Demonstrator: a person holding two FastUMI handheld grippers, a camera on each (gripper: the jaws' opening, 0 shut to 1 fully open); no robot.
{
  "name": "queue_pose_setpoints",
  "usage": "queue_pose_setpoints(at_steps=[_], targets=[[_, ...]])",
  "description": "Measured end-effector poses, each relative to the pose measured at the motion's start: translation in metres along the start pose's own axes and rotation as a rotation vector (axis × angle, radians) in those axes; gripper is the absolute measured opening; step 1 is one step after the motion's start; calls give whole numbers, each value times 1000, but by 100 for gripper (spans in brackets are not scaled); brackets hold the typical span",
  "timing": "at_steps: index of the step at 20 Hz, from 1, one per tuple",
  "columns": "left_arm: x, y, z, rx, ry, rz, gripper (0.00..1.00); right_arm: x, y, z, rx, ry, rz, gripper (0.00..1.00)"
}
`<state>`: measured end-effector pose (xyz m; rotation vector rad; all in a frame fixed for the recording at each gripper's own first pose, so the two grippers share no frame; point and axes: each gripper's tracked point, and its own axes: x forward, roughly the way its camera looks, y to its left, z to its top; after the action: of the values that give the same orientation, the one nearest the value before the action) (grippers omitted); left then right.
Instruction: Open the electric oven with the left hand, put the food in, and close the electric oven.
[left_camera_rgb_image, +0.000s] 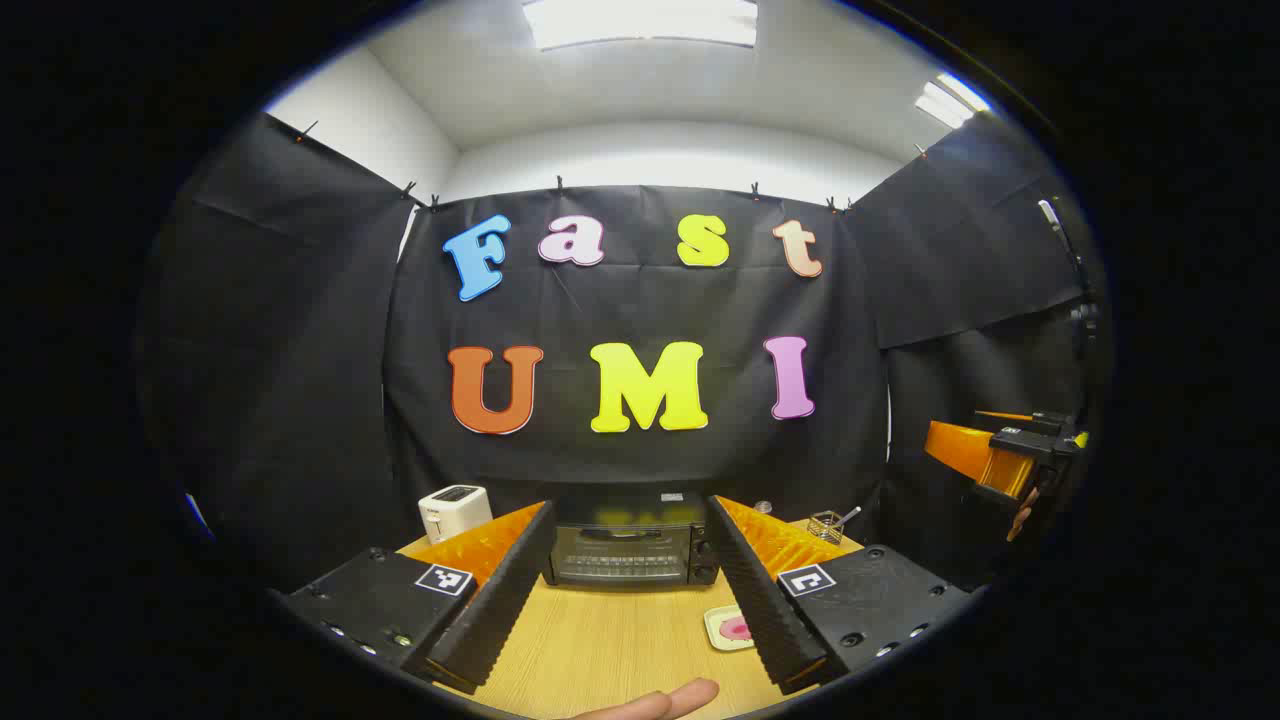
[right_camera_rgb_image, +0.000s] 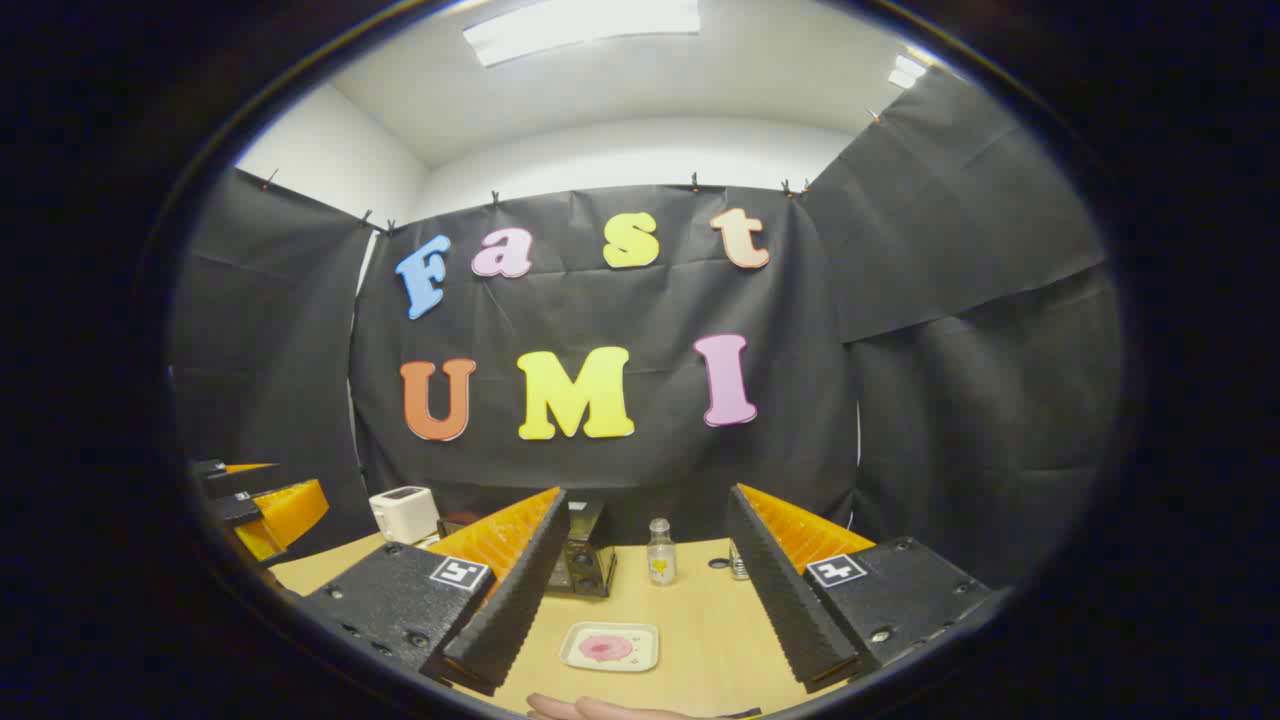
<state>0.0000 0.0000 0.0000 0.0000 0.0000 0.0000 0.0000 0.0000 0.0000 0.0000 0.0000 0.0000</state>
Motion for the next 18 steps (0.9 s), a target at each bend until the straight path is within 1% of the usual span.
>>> queue_pose_setpoints(at_steps=[1,8,10,13,14,15,16,18], targets=[[0,0,-2,-2,1,-1,95,-1,0,0,1,-1,2,95],[8,6,-9,-13,2,13,95,-5,-6,0,16,-32,20,95],[17,8,-10,-5,-2,23,95,1,-16,-2,32,-43,-2,95],[39,12,-17,7,4,32,95,8,-27,-10,22,-30,-20,95],[49,12,-22,0,20,30,95,12,-33,-11,19,-29,-27,100],[60,12,-28,-12,38,22,95,15,-39,-11,11,-32,-41,100],[71,11,-33,-31,57,11,95,18,-46,-12,5,-36,-56,95],[98,13,-42,-58,87,6,95,20,-54,-14,15,-44,-66,95]])
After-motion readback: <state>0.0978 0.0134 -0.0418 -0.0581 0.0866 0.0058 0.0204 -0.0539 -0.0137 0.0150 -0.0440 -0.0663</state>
